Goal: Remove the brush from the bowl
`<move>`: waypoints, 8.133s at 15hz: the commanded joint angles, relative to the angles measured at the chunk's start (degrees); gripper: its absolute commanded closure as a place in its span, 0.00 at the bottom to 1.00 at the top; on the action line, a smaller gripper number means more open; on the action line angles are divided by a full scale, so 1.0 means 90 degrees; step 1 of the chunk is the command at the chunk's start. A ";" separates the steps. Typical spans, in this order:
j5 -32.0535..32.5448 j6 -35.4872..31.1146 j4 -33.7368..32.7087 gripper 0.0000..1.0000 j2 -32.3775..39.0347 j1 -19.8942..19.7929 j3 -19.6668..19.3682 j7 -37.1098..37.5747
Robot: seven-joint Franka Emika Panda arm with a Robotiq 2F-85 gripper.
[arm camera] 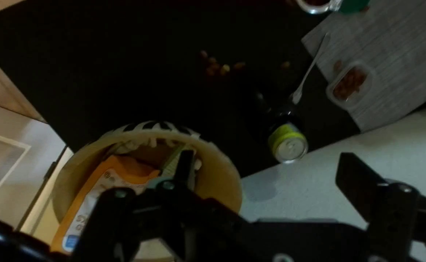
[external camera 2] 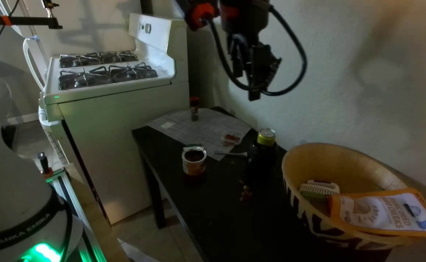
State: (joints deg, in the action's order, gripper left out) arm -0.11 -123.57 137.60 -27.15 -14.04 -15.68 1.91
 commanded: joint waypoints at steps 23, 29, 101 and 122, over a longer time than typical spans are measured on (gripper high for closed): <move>0.0069 0.0070 -0.2807 0.00 0.4409 -0.0221 -0.0291 0.5589; 0.0069 0.0426 -0.3166 0.00 0.4710 -0.0365 -0.0538 0.5580; -0.2277 0.0210 -0.7294 0.00 0.8724 -0.1333 0.0010 1.3610; -0.1611 0.1953 -0.8506 0.71 0.9336 -0.1404 0.0078 1.2637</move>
State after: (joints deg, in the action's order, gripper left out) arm -15.41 -108.25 64.55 55.13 -25.62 -15.36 116.94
